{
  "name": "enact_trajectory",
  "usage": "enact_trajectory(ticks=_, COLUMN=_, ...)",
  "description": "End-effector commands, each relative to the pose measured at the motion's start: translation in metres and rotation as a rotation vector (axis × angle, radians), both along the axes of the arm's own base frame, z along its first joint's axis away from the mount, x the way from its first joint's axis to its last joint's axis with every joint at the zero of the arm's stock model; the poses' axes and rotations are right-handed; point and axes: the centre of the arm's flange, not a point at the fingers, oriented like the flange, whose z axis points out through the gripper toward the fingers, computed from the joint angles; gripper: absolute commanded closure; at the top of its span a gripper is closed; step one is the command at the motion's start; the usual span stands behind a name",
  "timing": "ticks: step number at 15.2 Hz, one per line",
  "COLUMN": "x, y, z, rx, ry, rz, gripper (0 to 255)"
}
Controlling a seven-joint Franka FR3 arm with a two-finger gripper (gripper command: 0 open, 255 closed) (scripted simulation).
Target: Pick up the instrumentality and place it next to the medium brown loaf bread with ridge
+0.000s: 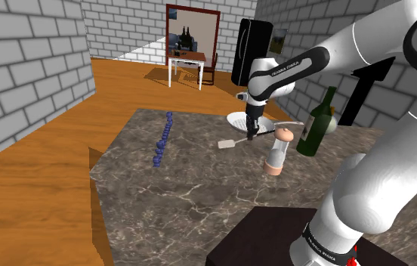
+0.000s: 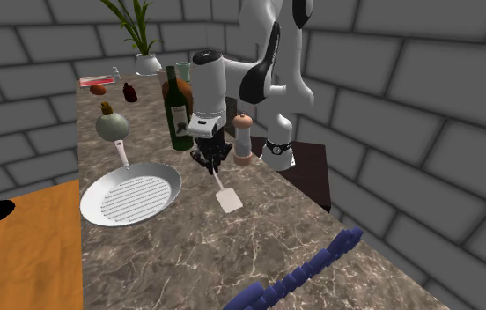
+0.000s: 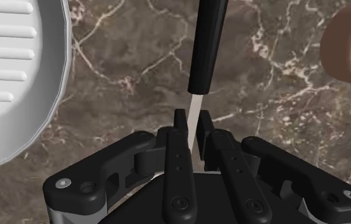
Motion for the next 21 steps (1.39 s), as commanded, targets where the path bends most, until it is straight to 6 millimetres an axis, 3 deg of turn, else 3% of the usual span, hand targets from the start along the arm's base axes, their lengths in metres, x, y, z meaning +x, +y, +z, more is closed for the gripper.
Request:
enact_trajectory(ticks=1, x=0.000, y=0.000, z=0.011, rx=0.000, ry=0.000, rz=0.000, gripper=255)
enact_trajectory(ticks=21, x=0.000, y=0.000, z=0.116, rx=0.000, ry=0.000, rz=0.000, gripper=255)
